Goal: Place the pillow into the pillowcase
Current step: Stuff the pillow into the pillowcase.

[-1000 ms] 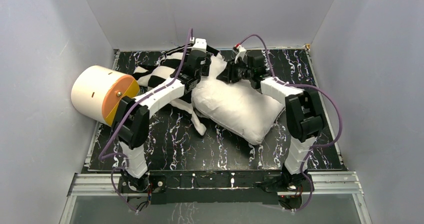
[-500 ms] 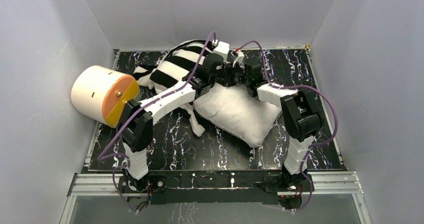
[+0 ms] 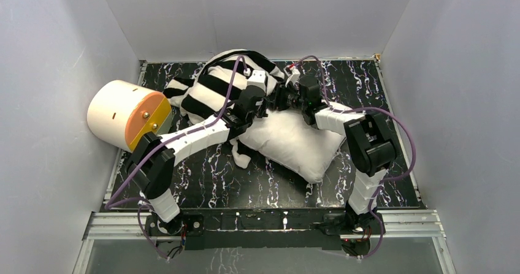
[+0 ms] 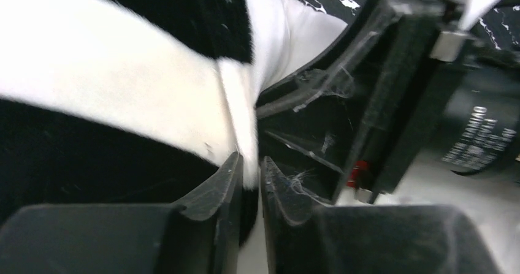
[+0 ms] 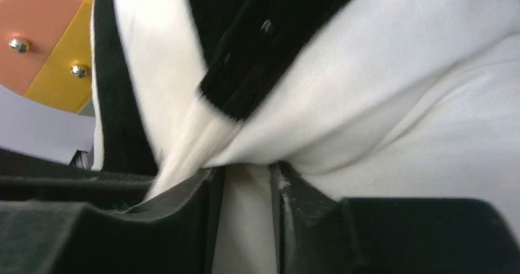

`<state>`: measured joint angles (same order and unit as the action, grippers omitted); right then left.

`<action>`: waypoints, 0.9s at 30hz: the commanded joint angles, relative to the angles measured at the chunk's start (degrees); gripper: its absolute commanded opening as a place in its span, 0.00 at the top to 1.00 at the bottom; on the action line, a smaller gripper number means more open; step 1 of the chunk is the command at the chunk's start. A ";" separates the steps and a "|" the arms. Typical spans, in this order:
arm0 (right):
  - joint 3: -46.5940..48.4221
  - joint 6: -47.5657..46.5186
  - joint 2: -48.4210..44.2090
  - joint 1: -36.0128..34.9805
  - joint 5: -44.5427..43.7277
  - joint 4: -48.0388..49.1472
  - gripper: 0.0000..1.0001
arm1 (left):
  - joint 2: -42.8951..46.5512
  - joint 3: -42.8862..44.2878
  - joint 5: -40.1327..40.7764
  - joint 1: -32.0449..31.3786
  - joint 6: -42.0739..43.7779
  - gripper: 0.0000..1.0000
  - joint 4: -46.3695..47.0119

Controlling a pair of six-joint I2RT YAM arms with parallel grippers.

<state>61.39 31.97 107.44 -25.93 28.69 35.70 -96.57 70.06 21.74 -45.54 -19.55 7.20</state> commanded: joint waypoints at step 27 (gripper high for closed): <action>41.84 -24.41 18.45 11.12 24.01 -42.96 0.45 | -34.04 52.47 5.12 12.16 16.69 0.46 -22.58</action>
<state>104.22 7.22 127.52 -13.28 45.50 -9.54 -130.08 118.15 25.17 -35.00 -5.19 -12.47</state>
